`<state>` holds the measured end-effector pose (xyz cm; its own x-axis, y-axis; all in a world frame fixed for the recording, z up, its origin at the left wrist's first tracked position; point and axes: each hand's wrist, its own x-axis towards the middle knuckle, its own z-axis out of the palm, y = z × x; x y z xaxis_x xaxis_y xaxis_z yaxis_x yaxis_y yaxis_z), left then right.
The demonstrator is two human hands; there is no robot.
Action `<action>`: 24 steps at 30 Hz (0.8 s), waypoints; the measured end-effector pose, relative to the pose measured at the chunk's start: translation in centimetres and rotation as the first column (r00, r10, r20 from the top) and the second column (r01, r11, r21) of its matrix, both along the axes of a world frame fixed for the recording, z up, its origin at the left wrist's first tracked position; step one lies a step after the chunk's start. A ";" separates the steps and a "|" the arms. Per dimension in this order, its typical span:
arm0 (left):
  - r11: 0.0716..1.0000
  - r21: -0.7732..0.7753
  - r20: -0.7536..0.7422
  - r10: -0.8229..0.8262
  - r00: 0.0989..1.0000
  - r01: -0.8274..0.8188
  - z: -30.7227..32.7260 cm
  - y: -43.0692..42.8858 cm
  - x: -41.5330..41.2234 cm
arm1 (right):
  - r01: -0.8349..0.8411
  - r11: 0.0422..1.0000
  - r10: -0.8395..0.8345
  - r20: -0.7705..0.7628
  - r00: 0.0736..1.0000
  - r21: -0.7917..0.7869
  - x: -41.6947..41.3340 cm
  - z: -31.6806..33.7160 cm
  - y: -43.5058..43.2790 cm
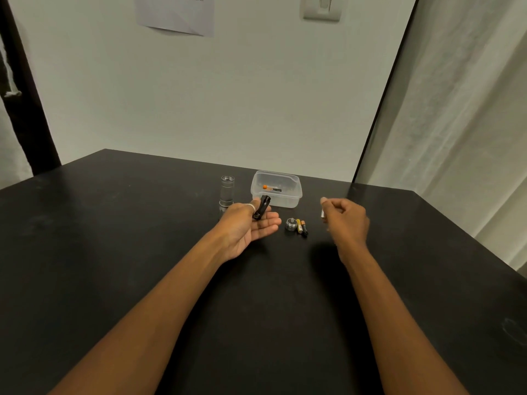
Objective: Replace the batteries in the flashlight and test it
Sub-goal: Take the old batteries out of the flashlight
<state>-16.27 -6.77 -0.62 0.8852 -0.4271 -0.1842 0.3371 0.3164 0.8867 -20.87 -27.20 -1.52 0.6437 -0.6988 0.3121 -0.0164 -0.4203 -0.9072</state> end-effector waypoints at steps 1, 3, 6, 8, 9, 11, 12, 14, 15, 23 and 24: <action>1.000 0.001 0.001 0.000 1.000 0.000 0.0 0.0 0.0 | 0.016 0.998 -0.021 -0.077 0.997 -0.067 0.1 -0.3 -0.2; 1.000 0.002 0.001 -0.002 1.000 0.002 0.0 0.0 -0.1 | 0.002 0.983 -0.042 -0.214 0.976 -0.182 0.3 -0.8 -0.3; 1.000 0.006 0.000 -0.005 1.000 0.005 0.1 0.0 -0.1 | -0.039 0.963 -0.050 -0.317 0.947 -0.268 0.6 -1.3 0.0; 1.000 0.006 0.001 -0.005 1.000 0.005 0.1 0.0 -0.2 | -0.042 0.952 -0.066 -0.336 0.940 -0.304 0.7 -1.3 0.2; 1.000 0.006 0.001 -0.006 1.000 0.006 0.1 0.1 -0.2 | -0.045 0.947 -0.072 -0.344 0.936 -0.319 0.7 -1.3 0.3; 1.000 0.008 0.001 -0.007 1.000 0.007 0.1 0.0 -0.2 | -0.061 0.937 -0.074 -0.367 0.927 -0.343 0.8 -1.3 0.5; 1.000 0.011 0.002 -0.007 1.000 0.007 0.1 0.0 -0.3 | -0.068 0.934 -0.074 -0.376 0.924 -0.351 0.9 -1.2 0.7; 1.000 0.010 0.007 -0.004 1.000 0.004 0.1 0.0 -0.3 | -0.071 0.932 -0.073 -0.375 0.924 -0.356 1.0 -1.2 0.8; 1.000 0.008 0.008 -0.002 1.000 0.002 0.1 0.0 -0.3 | -0.068 0.933 -0.072 -0.369 0.927 -0.352 1.0 -1.2 0.9; 1.000 0.025 0.032 -0.016 0.999 0.015 0.0 -0.2 -0.4 | -0.006 0.906 -0.088 -0.202 0.975 -0.423 0.7 -0.3 1.5; 1.000 0.026 0.036 -0.016 0.999 0.015 0.0 -0.2 -0.3 | 0.002 0.897 -0.086 -0.168 0.982 -0.443 0.7 0.0 1.9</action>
<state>-16.58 -6.94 -0.64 0.8847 -0.4367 -0.1633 0.3097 0.2886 0.9060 -20.15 -25.32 -1.54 0.6893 -0.5461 0.4760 -0.1883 -0.7695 -0.6102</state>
